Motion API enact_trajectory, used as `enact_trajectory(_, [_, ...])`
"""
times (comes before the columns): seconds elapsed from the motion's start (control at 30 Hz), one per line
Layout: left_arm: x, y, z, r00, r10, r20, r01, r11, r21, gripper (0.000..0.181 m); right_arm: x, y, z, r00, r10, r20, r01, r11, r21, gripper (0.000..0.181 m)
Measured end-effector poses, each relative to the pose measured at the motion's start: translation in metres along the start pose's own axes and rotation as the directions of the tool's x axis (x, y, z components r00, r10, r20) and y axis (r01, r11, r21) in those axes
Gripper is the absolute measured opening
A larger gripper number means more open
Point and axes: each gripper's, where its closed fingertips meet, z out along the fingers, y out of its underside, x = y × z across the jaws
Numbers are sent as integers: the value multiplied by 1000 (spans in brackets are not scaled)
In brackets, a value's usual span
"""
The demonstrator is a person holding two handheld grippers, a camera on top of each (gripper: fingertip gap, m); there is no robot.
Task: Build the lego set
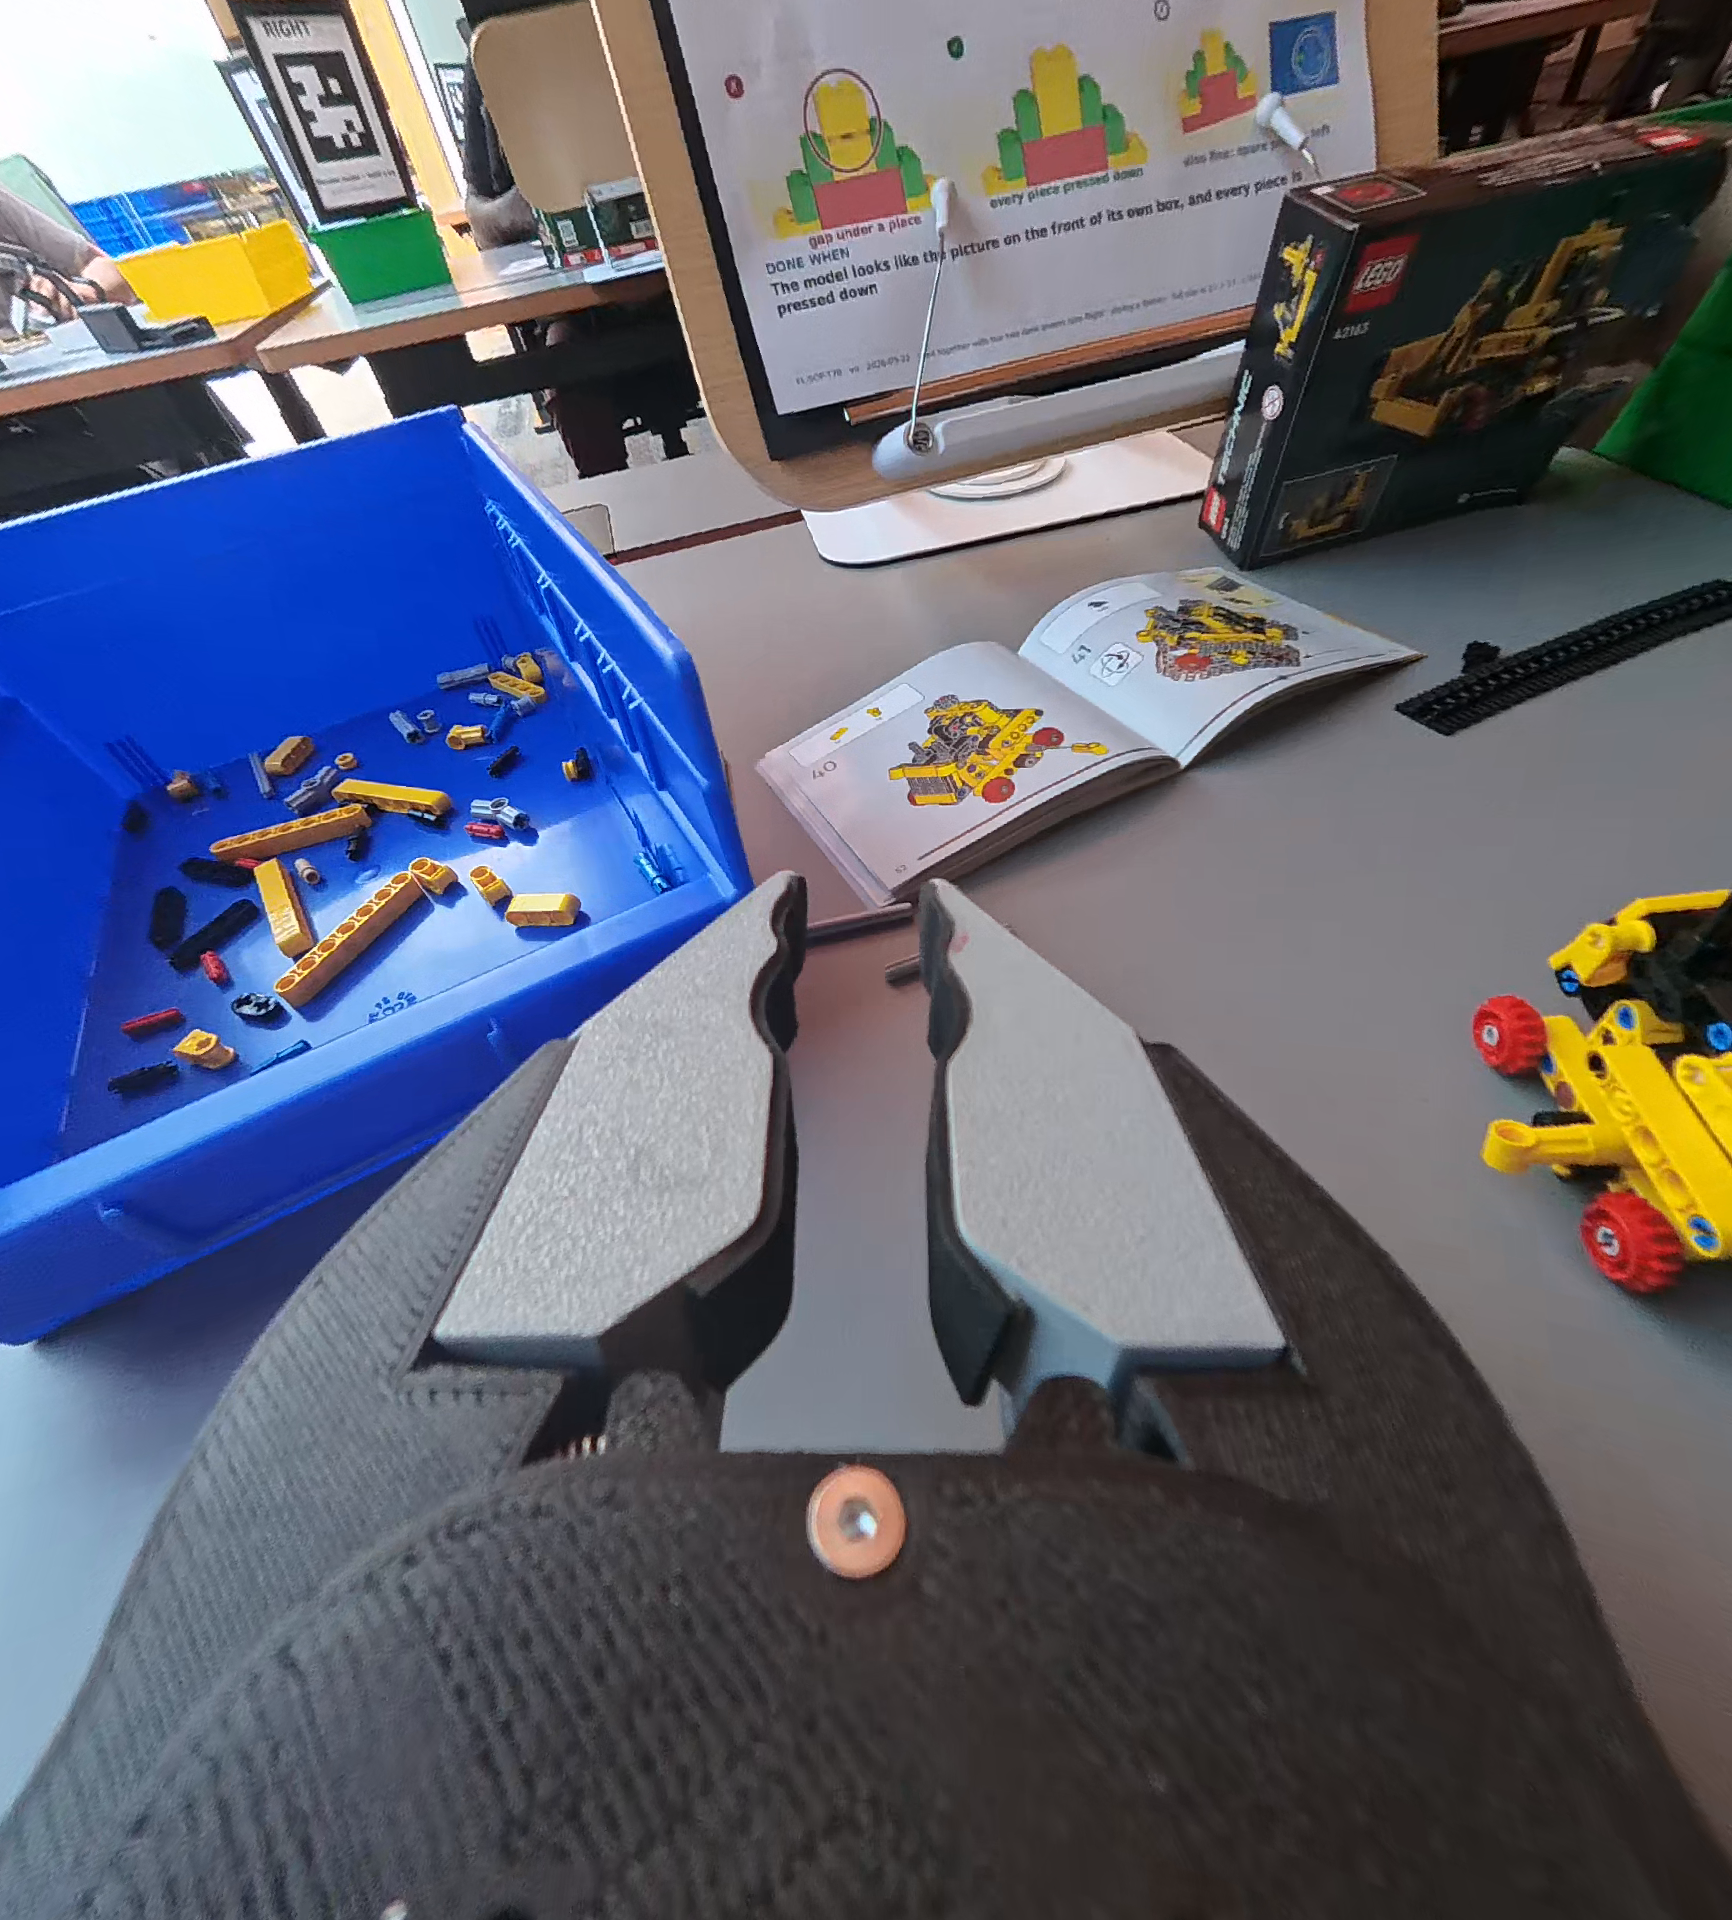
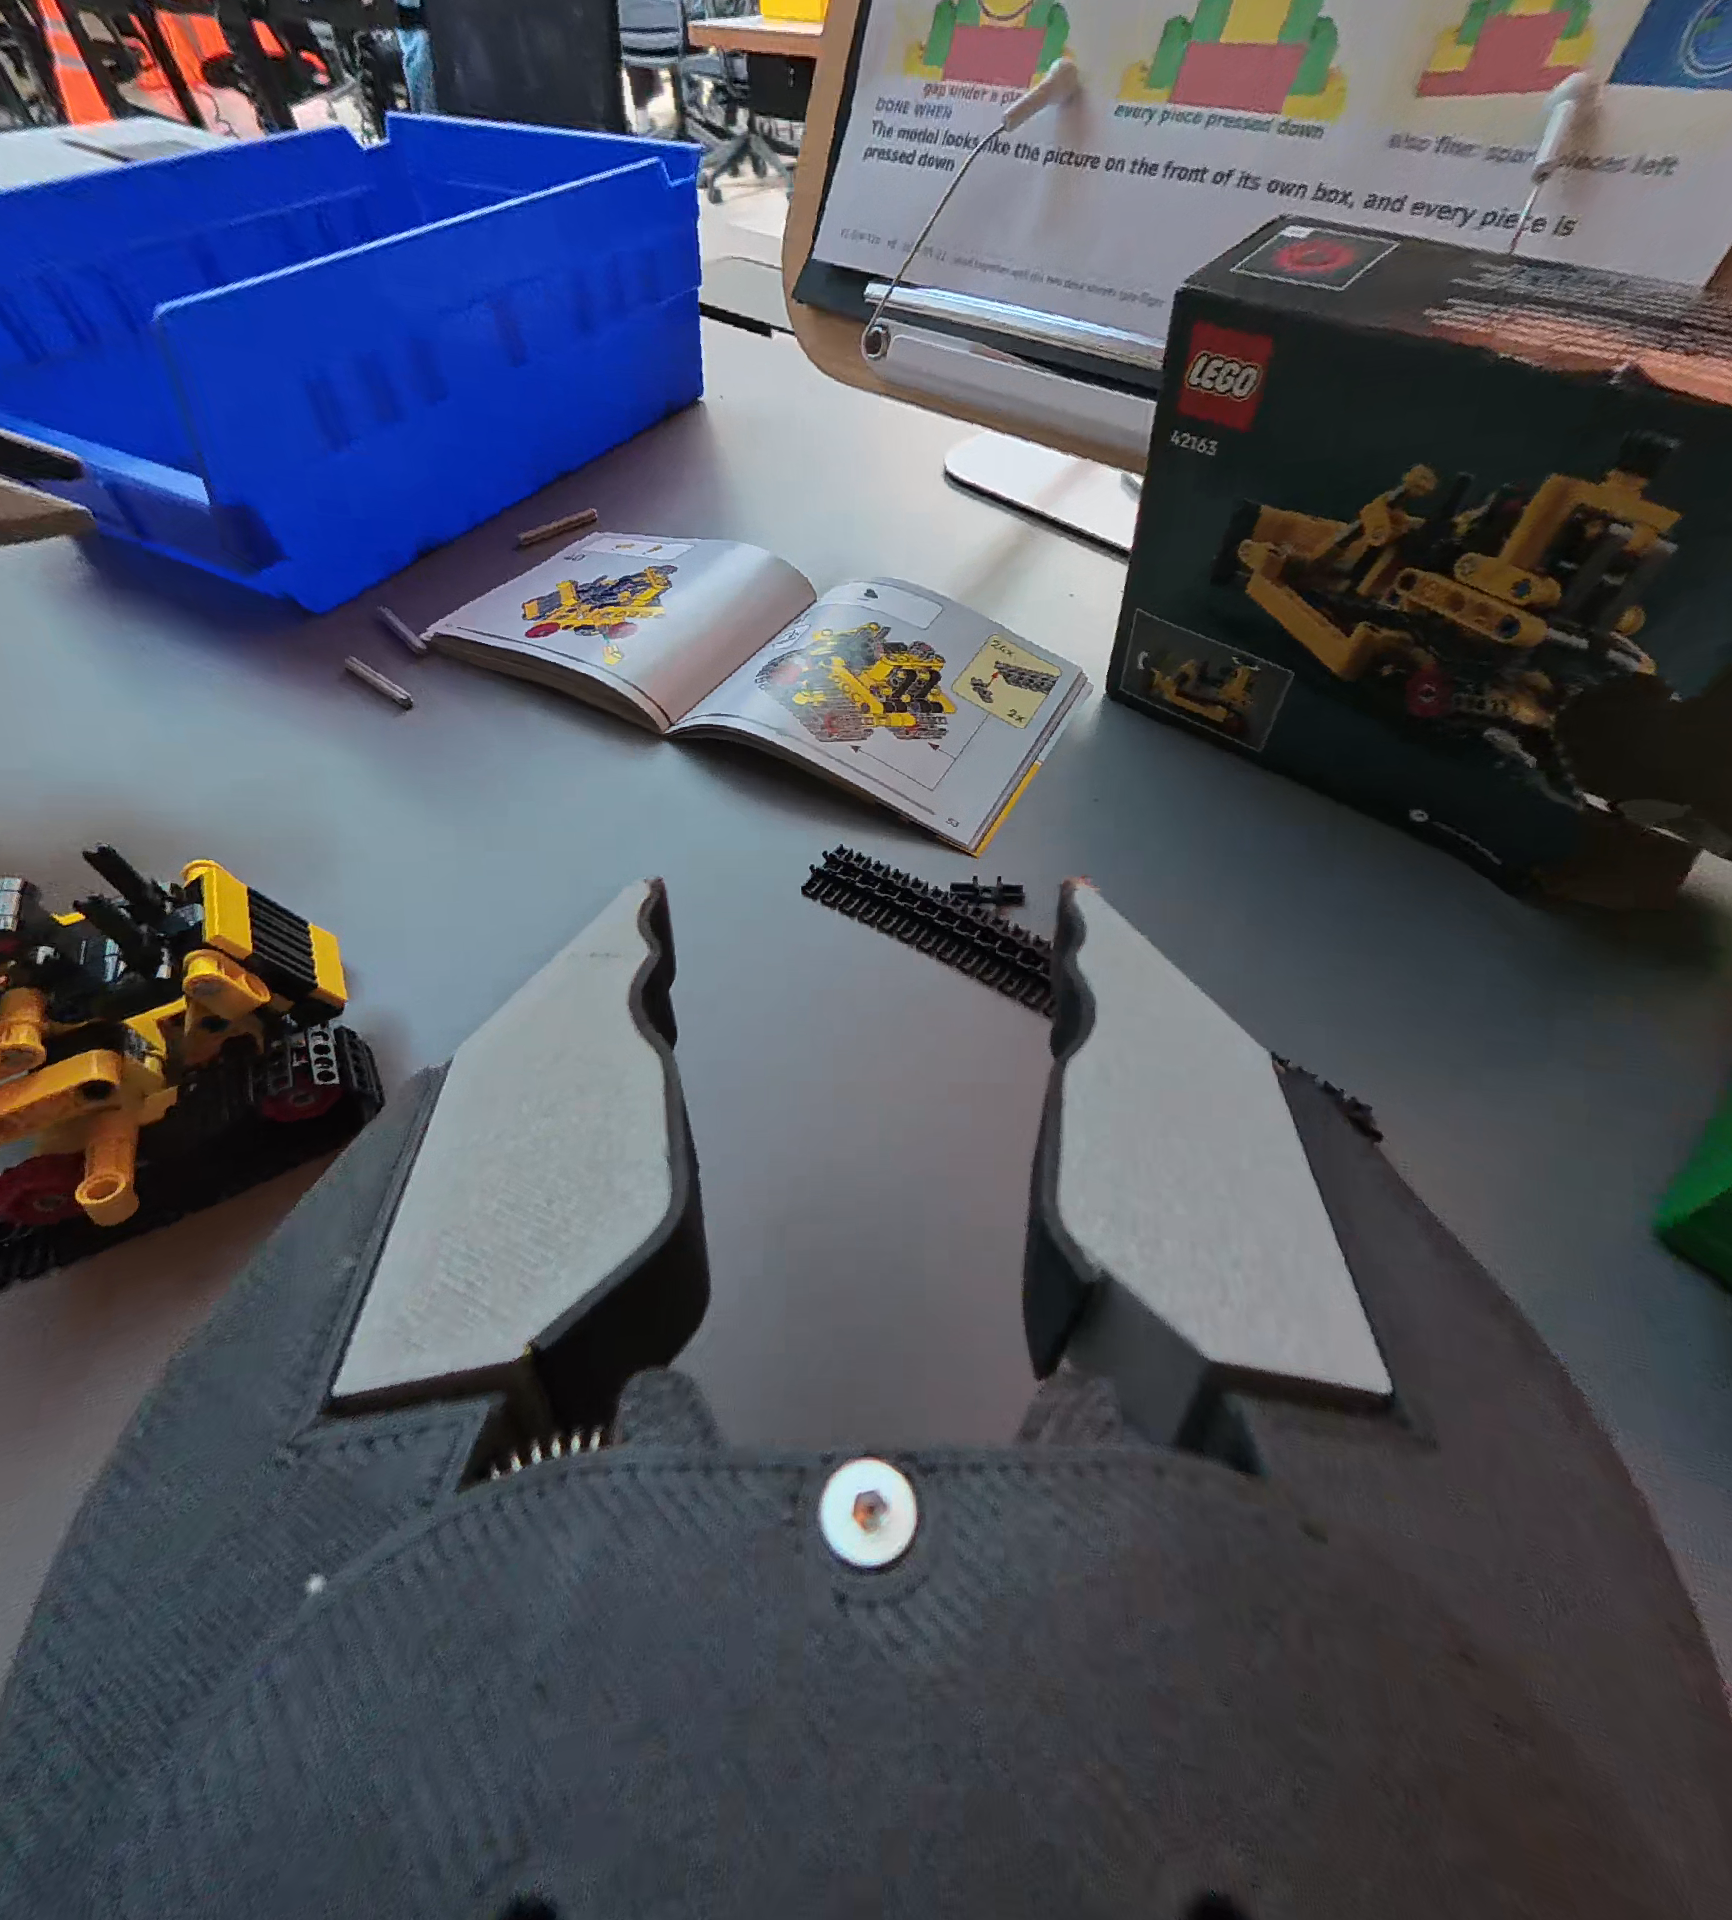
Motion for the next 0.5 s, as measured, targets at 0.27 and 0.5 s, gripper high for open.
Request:
enact_trajectory(0.27, [7,7,6,997,-20,-72,16,998,-59,19,-1,4,-7,1000,1,-20,-1,1000,-10,73])
enact_trajectory(0.5, [8,8,10,996,1,-88,-7,998,-68,18,2,5,-17,998,31,-45,-31,999,7,72])
